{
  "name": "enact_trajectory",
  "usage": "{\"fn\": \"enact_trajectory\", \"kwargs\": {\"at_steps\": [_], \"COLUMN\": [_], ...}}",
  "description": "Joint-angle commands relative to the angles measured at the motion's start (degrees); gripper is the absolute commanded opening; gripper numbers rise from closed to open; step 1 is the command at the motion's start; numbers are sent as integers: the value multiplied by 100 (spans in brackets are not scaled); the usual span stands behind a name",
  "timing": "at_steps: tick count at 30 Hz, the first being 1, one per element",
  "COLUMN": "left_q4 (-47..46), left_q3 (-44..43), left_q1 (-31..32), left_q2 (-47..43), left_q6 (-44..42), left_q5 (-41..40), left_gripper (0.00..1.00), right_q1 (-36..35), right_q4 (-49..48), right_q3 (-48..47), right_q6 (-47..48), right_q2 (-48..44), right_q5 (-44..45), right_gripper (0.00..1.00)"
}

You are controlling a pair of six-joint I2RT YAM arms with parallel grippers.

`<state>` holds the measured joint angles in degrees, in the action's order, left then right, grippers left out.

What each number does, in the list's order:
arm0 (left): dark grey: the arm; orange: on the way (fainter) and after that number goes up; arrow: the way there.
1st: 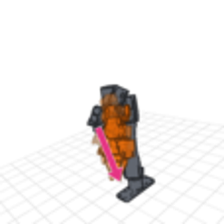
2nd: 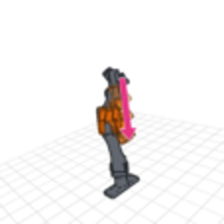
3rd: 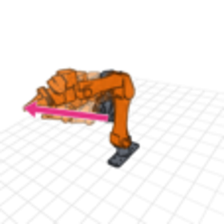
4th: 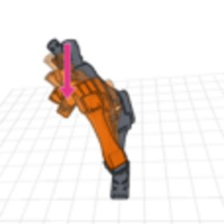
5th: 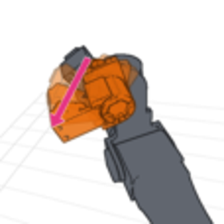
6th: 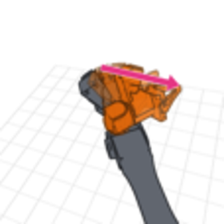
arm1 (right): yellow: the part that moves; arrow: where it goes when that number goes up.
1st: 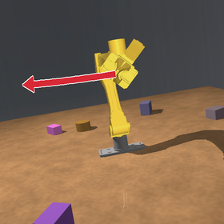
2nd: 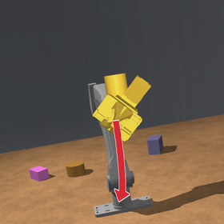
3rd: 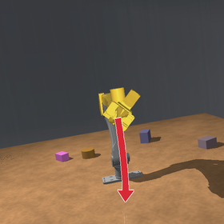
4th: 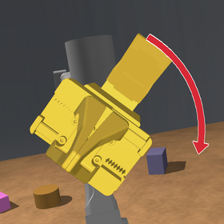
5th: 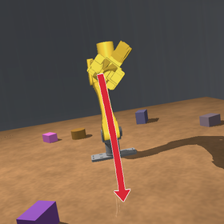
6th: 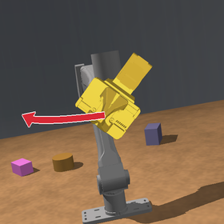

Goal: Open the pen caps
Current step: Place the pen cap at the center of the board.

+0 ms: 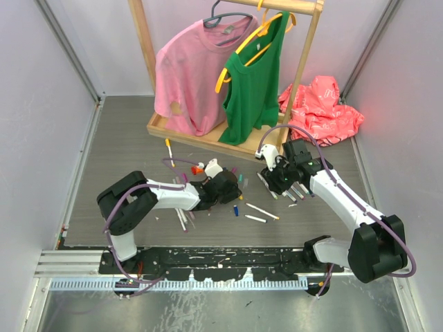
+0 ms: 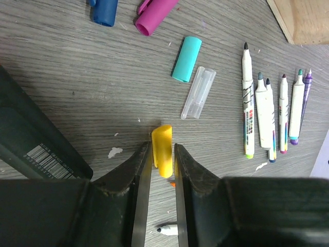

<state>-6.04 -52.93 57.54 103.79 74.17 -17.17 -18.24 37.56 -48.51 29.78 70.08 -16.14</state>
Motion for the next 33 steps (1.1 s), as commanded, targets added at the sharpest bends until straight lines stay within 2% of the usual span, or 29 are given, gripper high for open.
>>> {"fn": "enact_trajectory", "kwargs": {"at_steps": [1,5,11,18,22,25,29,31,33], "left_q4": [94,95,60,-45,-341,-420,-101,104,266], "left_q3": [-92,-94,-124,128,546,899,1285,1459,1598], "left_q1": [14,14,15,15,4,-86,-403,-721,-1197], "left_q2": [-27,-88,-538,-1408,-1919,-2456,-3243,-3581,-3830], "left_q6": [36,0,-513,-1306,-2048,-2795,-3771,-4116,-4225], "left_q5": [-134,-129,-132,-257,-553,-802,-1435,-1541,-1338], "left_gripper": [26,26,32,36,41,50,74,83,87], "right_q1": [16,22,17,14,19,22,16,19,26], "right_q4": [-178,-173,-170,-162,-155,-148,-144,-144,-131], "right_q3": [-71,-72,-70,-71,-71,-72,-71,-71,-71], "right_q6": [-33,-34,-27,-23,-16,-16,-7,3,7], "right_q2": [-121,-115,-111,-110,-116,-115,-113,-105,-102], "right_q5": [-21,-29,-47,-56,-73,-73,-99,-104,-108], "right_gripper": [45,45,45,45,45,45,45,45,45]}}
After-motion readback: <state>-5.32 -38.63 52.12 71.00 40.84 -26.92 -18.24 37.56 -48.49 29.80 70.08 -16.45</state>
